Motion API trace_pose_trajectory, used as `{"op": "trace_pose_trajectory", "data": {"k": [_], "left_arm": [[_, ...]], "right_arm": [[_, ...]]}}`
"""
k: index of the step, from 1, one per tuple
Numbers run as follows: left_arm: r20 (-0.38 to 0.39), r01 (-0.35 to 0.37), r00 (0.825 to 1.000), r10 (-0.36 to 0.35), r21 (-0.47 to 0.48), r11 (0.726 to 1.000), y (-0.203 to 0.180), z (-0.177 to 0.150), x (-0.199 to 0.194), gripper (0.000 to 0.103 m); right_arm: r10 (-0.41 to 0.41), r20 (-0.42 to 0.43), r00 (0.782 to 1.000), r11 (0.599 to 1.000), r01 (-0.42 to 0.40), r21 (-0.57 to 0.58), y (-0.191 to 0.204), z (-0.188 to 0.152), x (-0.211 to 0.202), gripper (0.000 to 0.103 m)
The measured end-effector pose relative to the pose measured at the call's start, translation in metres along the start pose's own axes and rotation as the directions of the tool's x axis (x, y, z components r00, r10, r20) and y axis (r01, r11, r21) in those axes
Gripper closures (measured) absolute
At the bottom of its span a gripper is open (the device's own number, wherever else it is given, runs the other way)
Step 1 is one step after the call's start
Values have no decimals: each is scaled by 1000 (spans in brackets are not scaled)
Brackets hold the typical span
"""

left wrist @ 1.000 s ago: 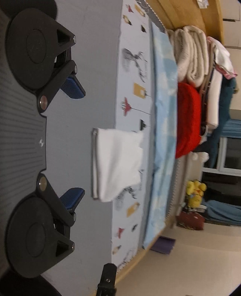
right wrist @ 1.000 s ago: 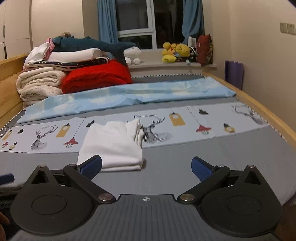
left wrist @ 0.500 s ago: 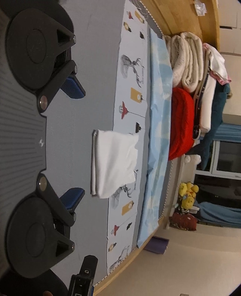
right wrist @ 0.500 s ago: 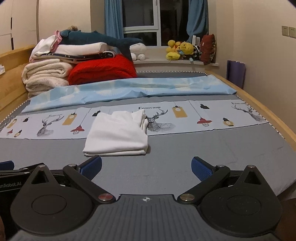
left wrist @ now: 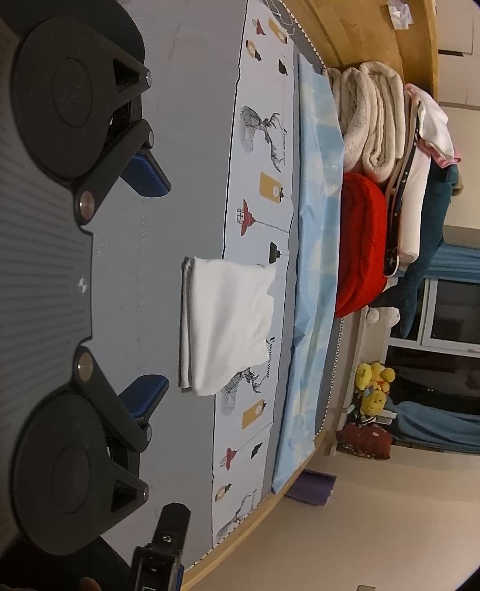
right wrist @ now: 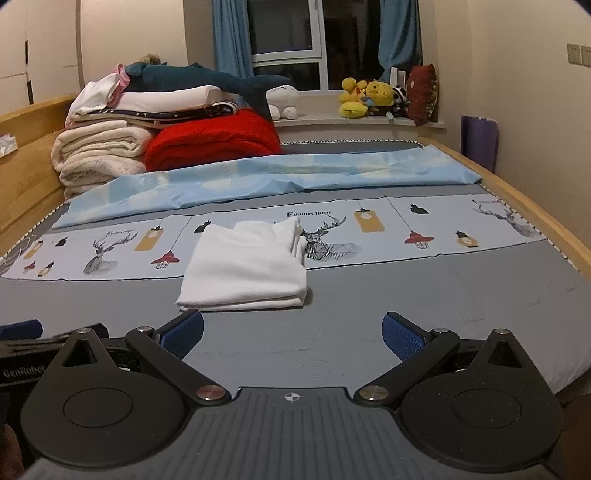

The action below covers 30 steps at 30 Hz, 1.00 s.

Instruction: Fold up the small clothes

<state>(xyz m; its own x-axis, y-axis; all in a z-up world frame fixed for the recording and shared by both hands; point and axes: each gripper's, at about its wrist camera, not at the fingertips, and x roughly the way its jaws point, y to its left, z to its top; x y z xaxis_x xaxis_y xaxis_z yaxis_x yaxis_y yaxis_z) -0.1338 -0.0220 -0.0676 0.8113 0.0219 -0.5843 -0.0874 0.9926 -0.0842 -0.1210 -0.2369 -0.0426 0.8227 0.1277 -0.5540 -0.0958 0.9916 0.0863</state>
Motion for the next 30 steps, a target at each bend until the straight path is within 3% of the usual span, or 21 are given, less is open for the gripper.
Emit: {"op": "trace_pose_trajectory", "data": {"k": [30], "left_arm": [[9, 28, 1000, -28, 13, 1000, 0, -1, 0, 1]], "right_arm": [[8, 11, 1000, 1000, -8, -10, 7, 0, 0, 1]]}}
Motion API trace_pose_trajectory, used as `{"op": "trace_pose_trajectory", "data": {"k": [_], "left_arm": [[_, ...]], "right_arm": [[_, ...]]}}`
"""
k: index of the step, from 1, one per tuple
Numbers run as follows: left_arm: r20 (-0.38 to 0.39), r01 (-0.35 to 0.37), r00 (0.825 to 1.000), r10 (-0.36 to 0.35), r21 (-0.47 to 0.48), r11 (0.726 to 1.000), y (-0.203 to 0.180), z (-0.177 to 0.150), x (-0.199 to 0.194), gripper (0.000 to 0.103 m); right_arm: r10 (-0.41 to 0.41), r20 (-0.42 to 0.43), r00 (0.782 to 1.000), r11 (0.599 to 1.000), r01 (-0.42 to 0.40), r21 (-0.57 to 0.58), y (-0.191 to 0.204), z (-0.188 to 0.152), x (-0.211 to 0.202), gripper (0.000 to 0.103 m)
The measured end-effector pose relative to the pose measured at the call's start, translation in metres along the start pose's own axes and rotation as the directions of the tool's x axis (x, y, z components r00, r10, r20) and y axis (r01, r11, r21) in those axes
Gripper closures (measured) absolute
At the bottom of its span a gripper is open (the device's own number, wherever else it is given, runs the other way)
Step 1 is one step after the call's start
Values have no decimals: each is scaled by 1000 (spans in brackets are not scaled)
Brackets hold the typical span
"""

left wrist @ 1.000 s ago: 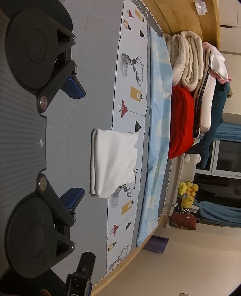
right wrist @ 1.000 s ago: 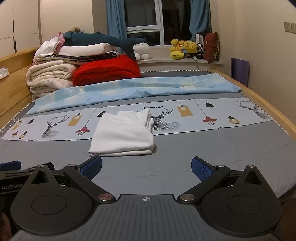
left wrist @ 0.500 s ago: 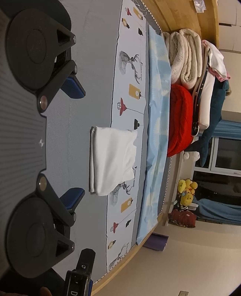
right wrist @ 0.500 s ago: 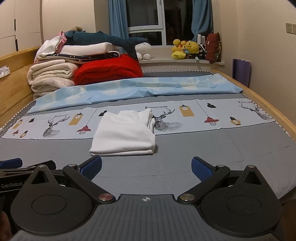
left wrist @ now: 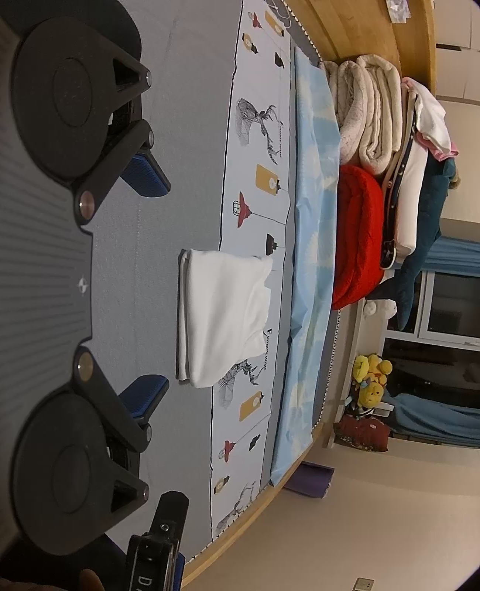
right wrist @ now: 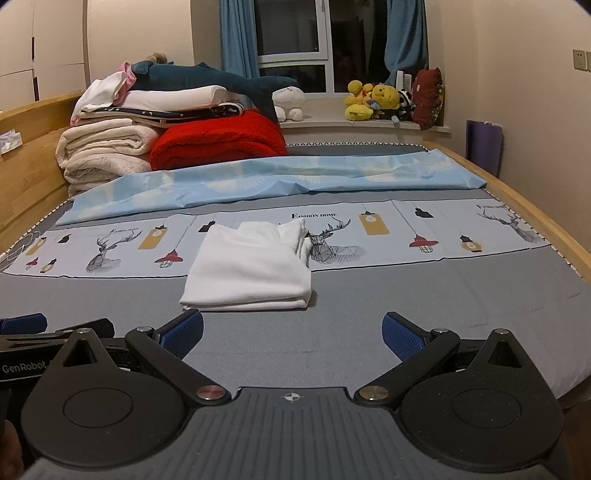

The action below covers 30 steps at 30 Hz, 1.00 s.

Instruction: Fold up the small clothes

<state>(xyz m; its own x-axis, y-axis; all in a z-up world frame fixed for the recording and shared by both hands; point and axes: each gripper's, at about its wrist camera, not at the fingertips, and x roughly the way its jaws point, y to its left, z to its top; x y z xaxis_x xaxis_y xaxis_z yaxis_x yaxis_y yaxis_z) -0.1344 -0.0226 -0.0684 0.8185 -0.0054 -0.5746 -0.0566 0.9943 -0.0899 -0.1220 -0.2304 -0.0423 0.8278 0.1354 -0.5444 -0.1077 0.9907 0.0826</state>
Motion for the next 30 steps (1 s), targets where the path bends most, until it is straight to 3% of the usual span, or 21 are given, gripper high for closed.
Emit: {"op": "trace_pose_trajectory", "data": {"k": [30], "left_arm": [[7, 5, 1000, -5, 0, 1000, -5, 0, -3, 1]], "right_arm": [[6, 4, 1000, 1000, -6, -13, 0, -1, 1, 1]]}}
